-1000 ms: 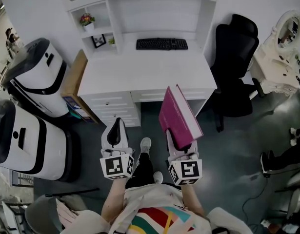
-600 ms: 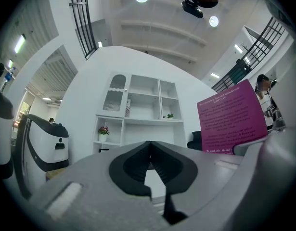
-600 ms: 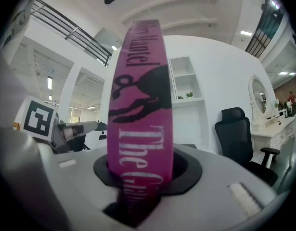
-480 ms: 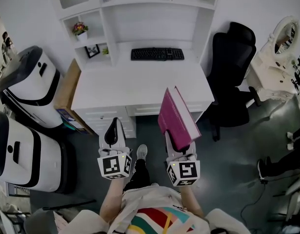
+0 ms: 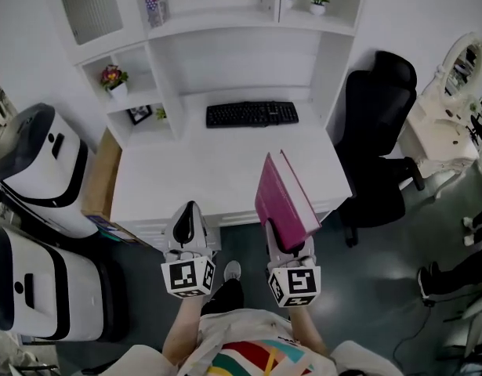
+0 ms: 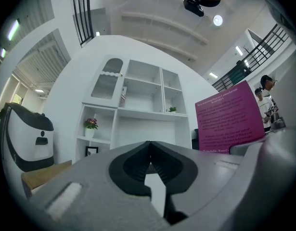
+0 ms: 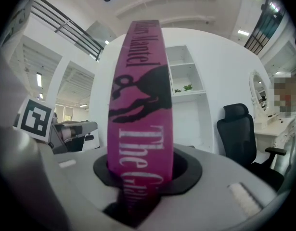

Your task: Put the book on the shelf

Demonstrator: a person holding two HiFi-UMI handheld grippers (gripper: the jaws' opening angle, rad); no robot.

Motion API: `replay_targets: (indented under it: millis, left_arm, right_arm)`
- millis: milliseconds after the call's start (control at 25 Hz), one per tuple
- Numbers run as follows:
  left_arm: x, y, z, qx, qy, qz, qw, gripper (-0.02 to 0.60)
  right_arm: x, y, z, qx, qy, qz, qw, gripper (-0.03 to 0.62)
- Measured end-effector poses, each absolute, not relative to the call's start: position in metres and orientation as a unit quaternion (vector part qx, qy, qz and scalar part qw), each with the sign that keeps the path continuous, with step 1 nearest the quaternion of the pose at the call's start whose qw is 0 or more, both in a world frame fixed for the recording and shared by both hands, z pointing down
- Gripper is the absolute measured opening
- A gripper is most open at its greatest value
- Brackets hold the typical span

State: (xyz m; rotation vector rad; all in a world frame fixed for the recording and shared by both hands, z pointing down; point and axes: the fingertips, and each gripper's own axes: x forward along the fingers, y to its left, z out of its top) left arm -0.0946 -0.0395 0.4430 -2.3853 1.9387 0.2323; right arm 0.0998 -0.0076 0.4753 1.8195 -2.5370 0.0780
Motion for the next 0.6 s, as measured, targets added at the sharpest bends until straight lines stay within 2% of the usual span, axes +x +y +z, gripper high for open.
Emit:
replay_targets:
  millis: [600]
  left_arm:
    - [-0.133, -0.217, 0.43, -0.796, 0.601, 0.073, 0.021, 0.003]
  right_arm:
    - [0.055, -0.176, 0.457, 0.606, -0.795, 0.021, 0.03, 0.144]
